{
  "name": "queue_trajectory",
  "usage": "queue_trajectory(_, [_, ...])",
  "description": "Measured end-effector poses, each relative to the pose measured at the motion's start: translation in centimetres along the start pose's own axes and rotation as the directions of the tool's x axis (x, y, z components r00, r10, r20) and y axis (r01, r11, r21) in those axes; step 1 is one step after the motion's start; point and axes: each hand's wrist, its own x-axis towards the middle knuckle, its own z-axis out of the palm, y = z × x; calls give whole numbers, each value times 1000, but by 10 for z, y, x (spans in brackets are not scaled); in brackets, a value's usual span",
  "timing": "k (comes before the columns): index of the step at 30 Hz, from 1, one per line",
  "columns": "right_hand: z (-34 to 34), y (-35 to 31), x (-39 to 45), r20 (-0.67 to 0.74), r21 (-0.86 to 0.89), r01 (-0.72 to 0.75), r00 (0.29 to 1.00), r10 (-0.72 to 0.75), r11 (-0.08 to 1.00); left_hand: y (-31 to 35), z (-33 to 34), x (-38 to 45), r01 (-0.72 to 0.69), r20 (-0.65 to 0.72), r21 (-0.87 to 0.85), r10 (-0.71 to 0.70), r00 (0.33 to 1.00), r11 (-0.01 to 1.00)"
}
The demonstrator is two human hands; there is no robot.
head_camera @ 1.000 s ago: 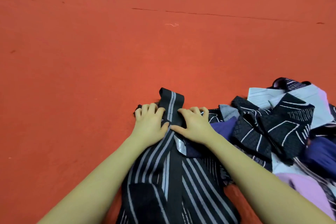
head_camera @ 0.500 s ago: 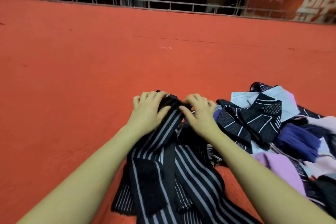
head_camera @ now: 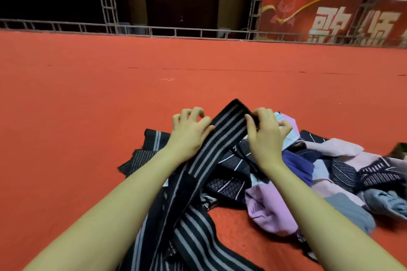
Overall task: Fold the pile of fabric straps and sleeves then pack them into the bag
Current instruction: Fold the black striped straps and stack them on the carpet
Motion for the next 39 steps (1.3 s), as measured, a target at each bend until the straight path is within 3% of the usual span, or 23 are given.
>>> queue_trajectory(5, [-4,24,1,33,-94,-51,998,55,994,16,15,20,-58,121,60,50,991,997])
queue_trajectory(11, [12,15,-38,316,-102,-2,948,35,995,0,25,-28,185,223,32,-187,957,982])
queue_trajectory(14, [10,-2,-55,421,-45,15,907,5,999,-8,9,-58,252,216,-45,-237,947,967])
queue_trajectory(23, [-21,-60,-120,441,236,187,854,-277,953,-15,-51,-155,-25,120,-269,59,991,963])
queue_trajectory(26, [-35,-71,-143,460,300,180,833,-307,937,-12,-58,-188,-173,155,-191,204,967,966])
queue_trajectory(29, [-49,-82,-166,478,322,205,808,-345,924,-14,-57,-214,-271,258,18,258,931,962])
queue_trajectory(34, [-63,-96,-202,572,269,339,697,-433,902,-18,-52,-231,-5,327,211,-65,943,978])
queue_trajectory(36, [-65,-96,-214,611,263,382,644,-459,886,-19,-48,-241,92,302,214,-156,941,972])
queue_trajectory(37, [-66,-95,-219,631,261,390,623,-462,883,-20,-47,-248,102,266,182,-149,952,978])
queue_trajectory(39, [-68,-93,-226,659,243,412,595,-460,879,-18,-46,-257,-30,180,92,13,984,995])
